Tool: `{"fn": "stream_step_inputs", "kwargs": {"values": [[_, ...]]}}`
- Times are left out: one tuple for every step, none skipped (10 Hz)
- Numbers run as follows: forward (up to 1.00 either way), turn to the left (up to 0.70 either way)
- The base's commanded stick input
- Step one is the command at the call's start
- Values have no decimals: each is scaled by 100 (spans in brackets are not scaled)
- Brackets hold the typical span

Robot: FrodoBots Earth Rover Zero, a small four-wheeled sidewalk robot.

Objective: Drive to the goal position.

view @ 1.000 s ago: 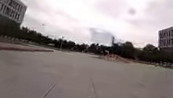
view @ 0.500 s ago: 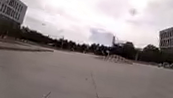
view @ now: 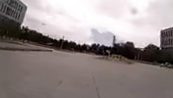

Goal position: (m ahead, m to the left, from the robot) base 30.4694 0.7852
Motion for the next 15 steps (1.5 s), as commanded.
{"fn": "stream_step_inputs", "kwargs": {"values": [[100,-3],[100,0],[100,0],[100,0],[100,0],[100,0],[100,0],[100,0],[100,0],[100,0],[100,-5],[100,-17],[100,-16],[100,-2],[100,-9]]}}
